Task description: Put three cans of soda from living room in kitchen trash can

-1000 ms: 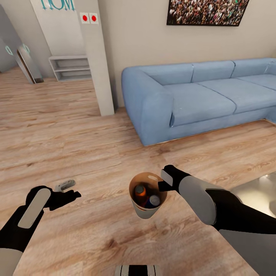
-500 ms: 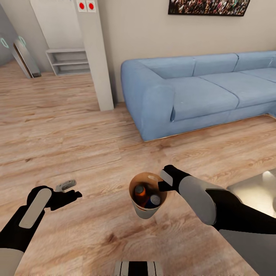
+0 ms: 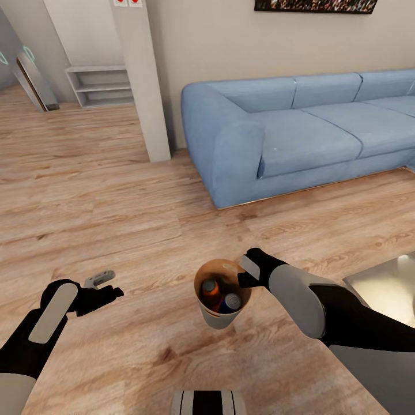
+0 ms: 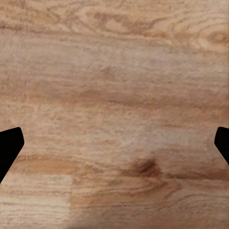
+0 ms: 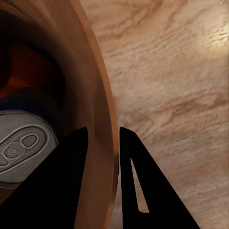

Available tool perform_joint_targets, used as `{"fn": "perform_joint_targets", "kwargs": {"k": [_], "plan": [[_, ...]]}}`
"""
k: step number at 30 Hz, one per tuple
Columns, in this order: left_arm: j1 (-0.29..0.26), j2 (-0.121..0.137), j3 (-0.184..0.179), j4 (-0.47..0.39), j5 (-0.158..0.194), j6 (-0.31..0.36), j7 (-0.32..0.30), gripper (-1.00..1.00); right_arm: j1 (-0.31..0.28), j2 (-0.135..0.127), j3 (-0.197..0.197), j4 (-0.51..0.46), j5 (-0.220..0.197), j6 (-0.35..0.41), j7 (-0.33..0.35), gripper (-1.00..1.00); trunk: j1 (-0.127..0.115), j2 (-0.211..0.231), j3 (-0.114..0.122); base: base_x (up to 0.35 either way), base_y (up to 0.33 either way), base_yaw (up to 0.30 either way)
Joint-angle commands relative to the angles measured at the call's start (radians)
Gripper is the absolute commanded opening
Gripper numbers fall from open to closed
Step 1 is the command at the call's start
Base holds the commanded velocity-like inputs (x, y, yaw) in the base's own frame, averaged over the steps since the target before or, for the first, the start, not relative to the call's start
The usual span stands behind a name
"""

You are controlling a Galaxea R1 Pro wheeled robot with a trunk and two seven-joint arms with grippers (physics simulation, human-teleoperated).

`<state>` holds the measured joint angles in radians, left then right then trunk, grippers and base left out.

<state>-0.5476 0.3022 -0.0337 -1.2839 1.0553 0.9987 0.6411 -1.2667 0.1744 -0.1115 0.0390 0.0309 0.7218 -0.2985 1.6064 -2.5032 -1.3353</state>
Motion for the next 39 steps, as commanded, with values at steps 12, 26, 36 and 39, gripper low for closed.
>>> {"fn": "perform_joint_targets", "kwargs": {"k": [12, 26, 36, 39], "plan": [[0.0, 0.0, 0.0, 0.0, 0.0, 0.0, -0.001, 1.0, 0.0, 0.0, -0.013, 0.001, -0.008, -0.002, 0.001, -1.0, 0.004, -0.002, -0.031, 0.0, 0.0, 0.0], [0.0, 0.0, -0.014, -0.001, 0.0, 0.0, -0.001, 1.0, 0.0, 0.0, -0.013, 0.001, -0.008, -0.002, 0.001, -1.0, 0.005, -0.003, -0.042, 0.0, 0.0, 0.0], [0.0, 0.0, -0.017, -0.003, 0.0, 0.0, -0.004, 1.0, 0.0, 0.0, -0.013, 0.001, -0.006, -0.002, 0.001, 1.0, 0.005, -0.003, -0.042, 0.0, 0.0, 0.0], [0.0, 0.0, -0.017, -0.014, 0.0, 0.0, -0.005, 1.0, 0.0, 0.0, -0.013, 0.001, -0.006, -0.002, 0.001, 1.0, 0.005, -0.003, -0.042, 0.0, 0.0, 0.0]]}}
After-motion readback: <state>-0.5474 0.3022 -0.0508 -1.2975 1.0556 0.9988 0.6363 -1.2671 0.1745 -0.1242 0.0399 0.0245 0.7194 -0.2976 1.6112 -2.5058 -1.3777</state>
